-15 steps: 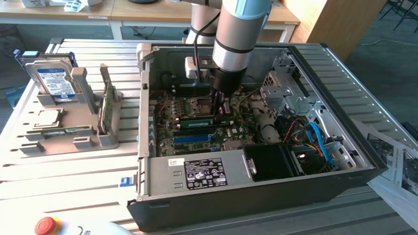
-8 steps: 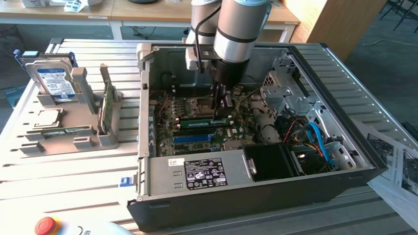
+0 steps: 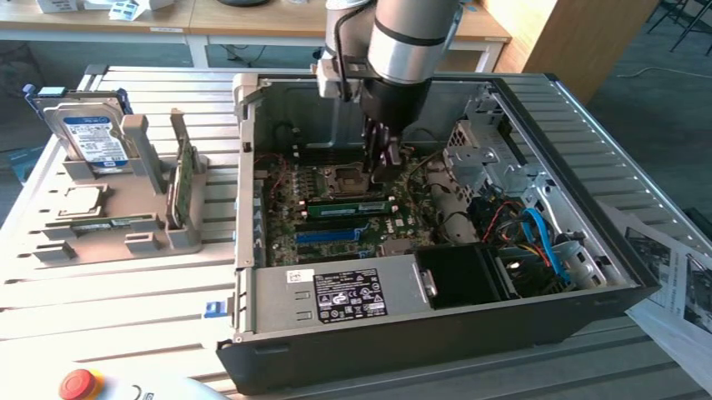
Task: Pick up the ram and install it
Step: 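Insert the ram into the slot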
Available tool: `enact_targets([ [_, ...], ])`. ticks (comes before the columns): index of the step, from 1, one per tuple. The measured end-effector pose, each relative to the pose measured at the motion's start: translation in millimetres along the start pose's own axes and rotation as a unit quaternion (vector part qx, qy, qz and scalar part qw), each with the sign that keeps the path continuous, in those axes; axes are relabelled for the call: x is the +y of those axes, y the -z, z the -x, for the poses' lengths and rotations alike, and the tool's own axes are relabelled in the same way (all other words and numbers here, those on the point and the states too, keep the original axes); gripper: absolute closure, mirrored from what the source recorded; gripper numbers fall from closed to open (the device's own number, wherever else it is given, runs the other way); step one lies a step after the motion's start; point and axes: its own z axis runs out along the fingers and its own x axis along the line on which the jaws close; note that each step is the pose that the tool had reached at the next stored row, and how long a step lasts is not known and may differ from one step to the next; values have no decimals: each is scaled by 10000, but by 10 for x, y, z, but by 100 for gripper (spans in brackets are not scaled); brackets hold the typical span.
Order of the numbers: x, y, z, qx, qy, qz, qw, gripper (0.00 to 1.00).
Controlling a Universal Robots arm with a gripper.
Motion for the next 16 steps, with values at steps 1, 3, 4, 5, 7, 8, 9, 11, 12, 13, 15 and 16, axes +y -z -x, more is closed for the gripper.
enact_targets([
  [1, 1, 39, 0, 0, 0, 0, 10000, 57],
  [3, 3, 112, 0, -1, 0, 0, 10000, 57],
  [4, 4, 145, 0, 0, 0, 0, 10000, 57],
  [5, 5, 181, 0, 0, 0, 0, 10000, 57],
  [7, 7, 245, 0, 0, 0, 0, 10000, 57],
  [8, 7, 276, 1, 0, 0, 0, 10000, 57],
  [9, 8, 308, 0, 0, 0, 0, 10000, 57],
  [11, 10, 371, 0, 1, 0, 0, 10000, 57],
  [12, 11, 404, 0, 1, 0, 0, 10000, 57],
  [13, 12, 433, 0, 1, 0, 0, 10000, 57],
  [15, 13, 483, 1, 3, 0, 0, 10000, 57],
  [16, 14, 505, 1, 4, 0, 0, 10000, 57],
])
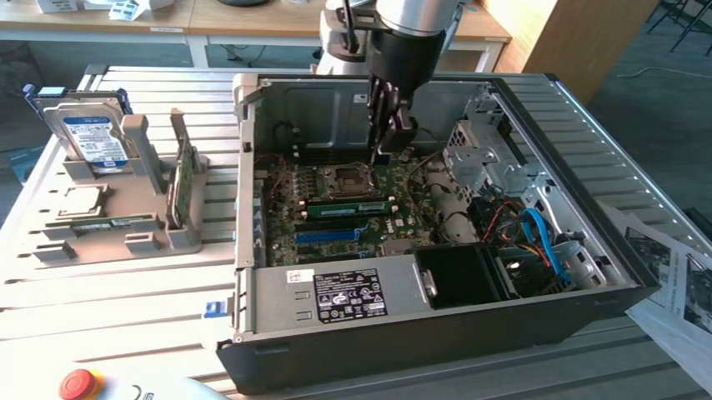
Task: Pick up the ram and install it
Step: 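Insert the ram into the slot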
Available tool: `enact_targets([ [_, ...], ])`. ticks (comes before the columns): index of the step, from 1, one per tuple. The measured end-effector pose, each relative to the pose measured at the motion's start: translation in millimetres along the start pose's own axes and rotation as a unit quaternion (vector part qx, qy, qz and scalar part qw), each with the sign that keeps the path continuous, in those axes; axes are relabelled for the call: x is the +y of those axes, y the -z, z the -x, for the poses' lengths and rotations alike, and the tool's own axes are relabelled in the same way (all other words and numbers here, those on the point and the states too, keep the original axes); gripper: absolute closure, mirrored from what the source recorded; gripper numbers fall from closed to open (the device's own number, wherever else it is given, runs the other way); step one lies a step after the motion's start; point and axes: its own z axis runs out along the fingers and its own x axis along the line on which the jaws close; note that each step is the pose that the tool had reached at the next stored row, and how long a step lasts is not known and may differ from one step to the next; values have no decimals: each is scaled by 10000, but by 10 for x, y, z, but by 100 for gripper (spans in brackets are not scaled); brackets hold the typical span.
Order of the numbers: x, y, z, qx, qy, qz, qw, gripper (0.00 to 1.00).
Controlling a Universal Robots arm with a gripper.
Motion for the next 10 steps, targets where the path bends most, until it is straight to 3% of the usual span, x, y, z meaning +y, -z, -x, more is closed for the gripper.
enact_targets([
  [7, 5, 157, 0, 15, 0, 0, 10000, 57],
  [10, 5, 179, 0, 15, 0, -1, 10000, 57],
])
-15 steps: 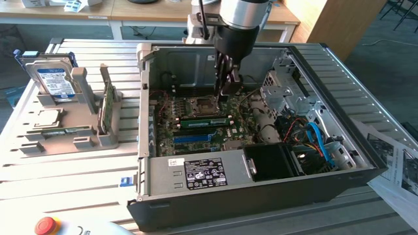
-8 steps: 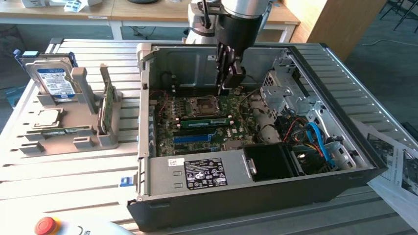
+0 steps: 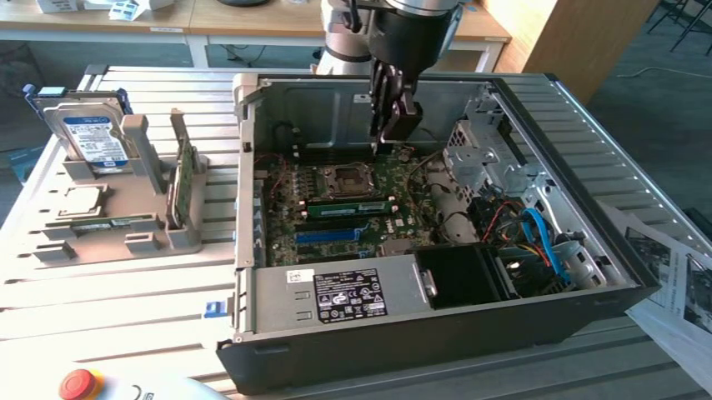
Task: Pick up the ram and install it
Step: 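Insert the ram into the slot, then press down the ram until it locks into place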
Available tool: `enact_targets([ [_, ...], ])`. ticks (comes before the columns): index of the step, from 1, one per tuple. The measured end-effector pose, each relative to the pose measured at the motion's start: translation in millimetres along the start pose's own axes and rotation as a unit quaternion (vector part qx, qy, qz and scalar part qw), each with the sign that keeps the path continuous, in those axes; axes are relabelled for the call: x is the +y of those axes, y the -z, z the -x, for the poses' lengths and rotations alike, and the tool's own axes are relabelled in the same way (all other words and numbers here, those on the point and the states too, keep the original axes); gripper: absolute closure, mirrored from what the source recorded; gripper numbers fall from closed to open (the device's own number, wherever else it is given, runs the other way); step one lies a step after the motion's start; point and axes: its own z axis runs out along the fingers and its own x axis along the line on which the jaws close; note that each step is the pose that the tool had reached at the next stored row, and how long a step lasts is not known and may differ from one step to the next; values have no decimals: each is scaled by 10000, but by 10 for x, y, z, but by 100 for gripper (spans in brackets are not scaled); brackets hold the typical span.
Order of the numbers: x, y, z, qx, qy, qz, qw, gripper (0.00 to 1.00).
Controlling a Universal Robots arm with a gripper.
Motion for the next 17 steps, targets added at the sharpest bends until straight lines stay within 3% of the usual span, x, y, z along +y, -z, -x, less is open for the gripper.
enact_targets([
  [12, 0, 1, 0, 1, 0, 0, 10000, 57],
  [14, 0, 1, 0, 1, 0, 0, 10000, 59],
  [17, 0, 1, 0, 1, 0, 0, 10000, 71],
])
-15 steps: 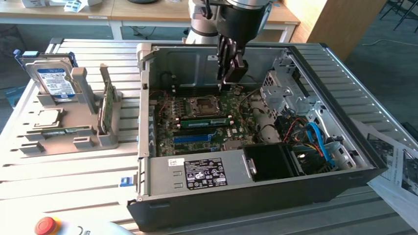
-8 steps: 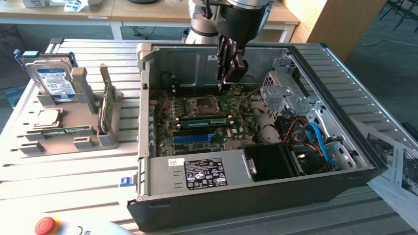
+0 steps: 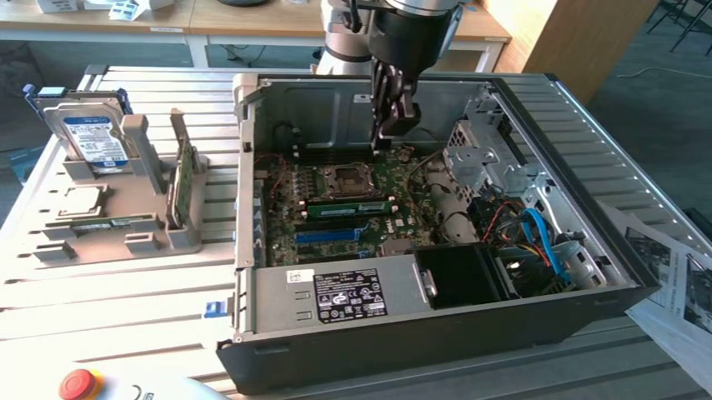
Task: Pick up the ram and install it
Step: 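Press down the ram until it locks into place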
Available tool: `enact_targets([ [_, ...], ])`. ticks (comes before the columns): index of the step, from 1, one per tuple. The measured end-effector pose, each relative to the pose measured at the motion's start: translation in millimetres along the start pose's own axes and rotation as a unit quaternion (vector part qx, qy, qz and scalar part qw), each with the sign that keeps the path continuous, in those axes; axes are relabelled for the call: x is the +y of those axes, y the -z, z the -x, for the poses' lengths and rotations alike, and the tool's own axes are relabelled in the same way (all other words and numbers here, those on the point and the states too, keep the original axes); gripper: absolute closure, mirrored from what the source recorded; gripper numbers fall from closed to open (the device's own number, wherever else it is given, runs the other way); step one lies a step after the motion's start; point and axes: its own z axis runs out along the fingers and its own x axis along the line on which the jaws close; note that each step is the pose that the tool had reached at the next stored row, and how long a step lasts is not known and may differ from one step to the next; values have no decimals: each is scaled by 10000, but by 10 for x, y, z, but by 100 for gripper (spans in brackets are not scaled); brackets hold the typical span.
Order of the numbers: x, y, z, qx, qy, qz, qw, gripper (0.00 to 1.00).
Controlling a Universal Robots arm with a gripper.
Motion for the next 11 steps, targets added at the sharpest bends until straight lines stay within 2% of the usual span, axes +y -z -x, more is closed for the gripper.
enact_targets([
  [1, 0, 0, 0, 0, 0, 0, 10000, 77],
  [2, 0, 0, 0, 0, 0, 0, 10000, 77],
  [4, 0, 0, 0, 0, 0, 0, 10000, 89],
  [11, 0, 0, 0, 0, 0, 0, 10000, 90],
])
